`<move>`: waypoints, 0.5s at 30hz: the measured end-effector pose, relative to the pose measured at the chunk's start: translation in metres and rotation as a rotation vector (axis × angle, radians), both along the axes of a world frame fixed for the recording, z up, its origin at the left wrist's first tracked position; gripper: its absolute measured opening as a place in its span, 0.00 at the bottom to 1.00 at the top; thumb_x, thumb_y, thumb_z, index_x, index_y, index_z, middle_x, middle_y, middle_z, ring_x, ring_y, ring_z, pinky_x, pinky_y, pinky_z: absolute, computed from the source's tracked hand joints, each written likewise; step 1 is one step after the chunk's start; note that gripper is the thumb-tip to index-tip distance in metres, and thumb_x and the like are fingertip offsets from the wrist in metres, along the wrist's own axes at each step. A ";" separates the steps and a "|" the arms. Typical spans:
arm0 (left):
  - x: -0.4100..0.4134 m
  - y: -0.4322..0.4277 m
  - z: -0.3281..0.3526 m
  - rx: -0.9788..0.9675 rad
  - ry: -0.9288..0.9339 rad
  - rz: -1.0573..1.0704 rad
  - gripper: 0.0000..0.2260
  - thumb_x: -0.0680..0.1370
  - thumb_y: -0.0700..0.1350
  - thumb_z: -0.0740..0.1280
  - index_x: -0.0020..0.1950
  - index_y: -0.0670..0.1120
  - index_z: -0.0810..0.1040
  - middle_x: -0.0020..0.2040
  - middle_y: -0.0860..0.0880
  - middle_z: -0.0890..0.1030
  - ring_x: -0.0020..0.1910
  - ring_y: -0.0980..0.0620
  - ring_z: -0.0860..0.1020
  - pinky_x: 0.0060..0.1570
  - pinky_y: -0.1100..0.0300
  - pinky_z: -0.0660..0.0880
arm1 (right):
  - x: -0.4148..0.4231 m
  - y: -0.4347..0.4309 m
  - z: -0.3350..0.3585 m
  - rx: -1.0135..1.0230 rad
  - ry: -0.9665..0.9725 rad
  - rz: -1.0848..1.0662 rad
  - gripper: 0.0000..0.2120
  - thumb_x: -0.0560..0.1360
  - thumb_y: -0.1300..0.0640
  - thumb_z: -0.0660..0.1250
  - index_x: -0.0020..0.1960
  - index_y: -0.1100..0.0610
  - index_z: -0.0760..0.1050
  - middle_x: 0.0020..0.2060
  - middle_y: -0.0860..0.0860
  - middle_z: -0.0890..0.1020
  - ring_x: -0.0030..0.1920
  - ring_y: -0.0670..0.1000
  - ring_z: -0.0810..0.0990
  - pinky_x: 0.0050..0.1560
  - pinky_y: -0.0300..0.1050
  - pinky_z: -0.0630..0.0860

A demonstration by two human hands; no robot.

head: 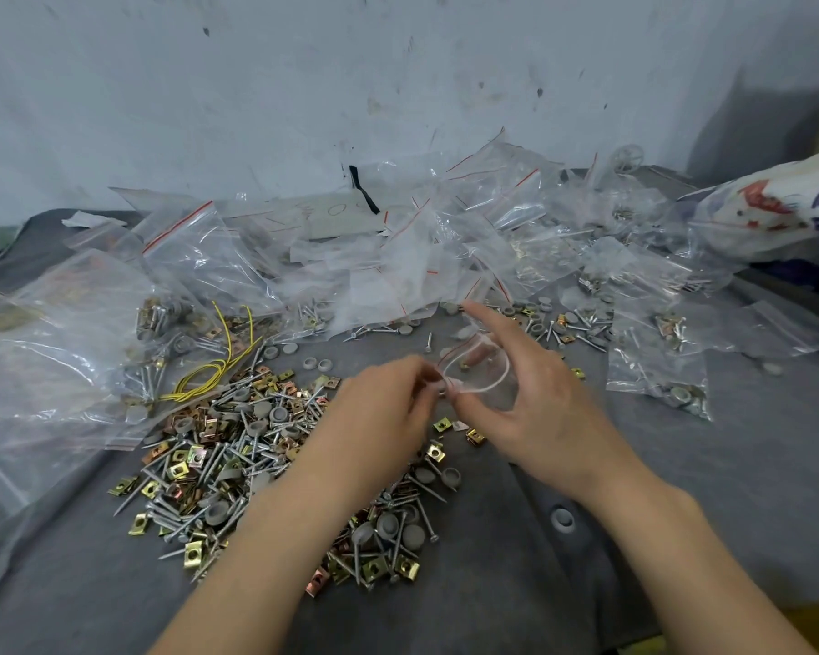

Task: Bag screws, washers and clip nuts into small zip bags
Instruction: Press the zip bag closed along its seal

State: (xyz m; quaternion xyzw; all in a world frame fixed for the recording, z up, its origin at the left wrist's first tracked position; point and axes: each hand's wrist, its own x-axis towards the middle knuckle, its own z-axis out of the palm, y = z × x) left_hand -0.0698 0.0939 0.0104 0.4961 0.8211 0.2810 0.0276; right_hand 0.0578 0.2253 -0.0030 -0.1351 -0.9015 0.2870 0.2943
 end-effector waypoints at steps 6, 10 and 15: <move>0.005 0.007 -0.016 -0.284 0.255 0.018 0.12 0.82 0.54 0.58 0.64 0.55 0.75 0.59 0.51 0.74 0.62 0.47 0.70 0.59 0.51 0.66 | 0.001 0.003 0.003 -0.021 0.017 -0.026 0.34 0.72 0.42 0.67 0.76 0.42 0.63 0.66 0.35 0.73 0.66 0.35 0.70 0.67 0.36 0.64; 0.005 0.009 -0.015 -0.295 0.235 0.013 0.11 0.82 0.53 0.60 0.62 0.53 0.73 0.60 0.50 0.74 0.63 0.46 0.69 0.59 0.51 0.66 | 0.002 0.006 0.002 -0.013 0.022 -0.029 0.33 0.74 0.46 0.72 0.76 0.41 0.63 0.65 0.35 0.73 0.63 0.30 0.66 0.65 0.30 0.61; 0.008 0.008 -0.011 -0.247 0.222 -0.042 0.04 0.81 0.51 0.60 0.48 0.55 0.66 0.54 0.53 0.75 0.59 0.49 0.70 0.55 0.54 0.65 | 0.002 0.008 0.002 -0.018 0.019 -0.037 0.34 0.75 0.48 0.72 0.77 0.41 0.62 0.64 0.38 0.75 0.65 0.34 0.70 0.66 0.30 0.61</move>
